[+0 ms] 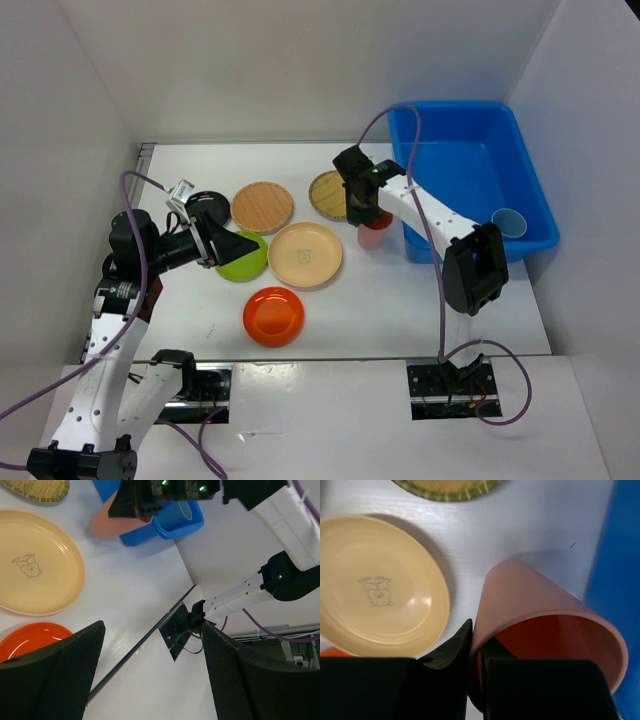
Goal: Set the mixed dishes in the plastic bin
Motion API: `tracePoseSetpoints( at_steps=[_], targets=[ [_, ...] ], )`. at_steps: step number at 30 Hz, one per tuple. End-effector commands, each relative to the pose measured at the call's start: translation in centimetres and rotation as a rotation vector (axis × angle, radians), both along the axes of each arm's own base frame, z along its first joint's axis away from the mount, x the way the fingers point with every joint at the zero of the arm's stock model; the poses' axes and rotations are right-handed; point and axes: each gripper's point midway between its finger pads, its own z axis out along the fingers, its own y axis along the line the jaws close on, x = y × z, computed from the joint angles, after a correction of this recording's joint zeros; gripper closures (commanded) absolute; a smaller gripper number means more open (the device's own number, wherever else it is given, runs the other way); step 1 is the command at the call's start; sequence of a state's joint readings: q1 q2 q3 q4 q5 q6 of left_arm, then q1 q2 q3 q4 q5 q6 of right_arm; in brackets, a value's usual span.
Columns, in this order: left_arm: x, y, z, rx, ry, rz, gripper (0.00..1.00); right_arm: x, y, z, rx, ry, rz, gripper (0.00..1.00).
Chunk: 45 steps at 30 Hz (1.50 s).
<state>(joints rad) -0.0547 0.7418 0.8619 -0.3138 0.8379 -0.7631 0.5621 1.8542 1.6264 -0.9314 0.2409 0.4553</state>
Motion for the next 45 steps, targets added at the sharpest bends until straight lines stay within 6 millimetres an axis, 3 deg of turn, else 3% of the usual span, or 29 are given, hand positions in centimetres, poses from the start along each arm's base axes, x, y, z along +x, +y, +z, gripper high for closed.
tracePoseSetpoints(
  at_steps=[1,2,4,5,8,10,12,15,18,21,24,25,35,40,43,45],
  targets=[
    [0.1,0.0,0.9,-0.006,-0.052,-0.007,0.15,1.1,-0.2,7.9,0.048,-0.150,-0.015,1.00],
    [0.1,0.0,0.9,-0.006,-0.052,-0.007,0.15,1.6,-0.4,10.8,0.079,-0.200,-0.025,1.00],
    [0.1,0.0,0.9,-0.006,-0.052,-0.007,0.14,2.2,-0.7,13.7,0.109,-0.251,-0.042,1.00],
    [0.1,0.0,0.6,-0.006,-0.043,-0.007,0.14,3.0,-1.9,16.6,0.126,-0.309,-0.077,1.00],
    [0.3,0.0,0.4,-0.005,-0.033,-0.007,0.14,4.1,-5.0,22.0,0.156,-0.435,-0.160,1.00],
    [0.3,0.0,0.4,-0.005,-0.033,-0.007,0.14,4.7,-8.3,23.7,0.142,-0.478,-0.228,1.00],
    [0.3,0.0,0.4,-0.005,-0.033,-0.007,0.14,5.3,-11.6,23.5,0.096,-0.479,-0.285,1.00],
    [0.4,0.0,0.5,-0.006,-0.042,-0.007,0.14,5.5,-15.7,21.3,0.010,-0.429,-0.386,1.00],
    [0.4,0.0,0.5,-0.006,-0.042,-0.007,0.14,5.1,-18.2,17.8,-0.006,-0.380,-0.436,1.00],
    [0.5,0.1,0.5,0.002,-0.050,0.000,0.14,5.2,-19.4,15.8,0.031,-0.375,-0.457,1.00],
    [0.5,0.1,0.8,0.001,-0.059,0.000,0.12,3.8,-21.9,11.3,0.038,-0.298,-0.509,1.00],
    [0.5,0.1,0.8,0.001,-0.059,0.000,0.12,3.6,-22.3,10.6,0.038,-0.288,-0.507,1.00],
    [0.6,0.2,0.8,0.003,-0.059,0.009,0.10,2.7,-23.5,2.1,-0.015,-0.139,-0.510,1.00],
    [0.8,0.2,0.6,0.009,-0.057,0.008,0.07,2.2,-23.8,-0.2,-0.046,-0.082,-0.517,1.00],
    [0.8,0.2,0.6,0.009,-0.057,0.008,0.05,2.0,-23.8,-0.6,-0.048,-0.073,-0.517,0.93],
    [0.8,0.2,0.6,0.009,-0.057,0.008,0.05,2.2,-23.8,-0.5,-0.046,-0.082,-0.517,0.82]
  ],
)
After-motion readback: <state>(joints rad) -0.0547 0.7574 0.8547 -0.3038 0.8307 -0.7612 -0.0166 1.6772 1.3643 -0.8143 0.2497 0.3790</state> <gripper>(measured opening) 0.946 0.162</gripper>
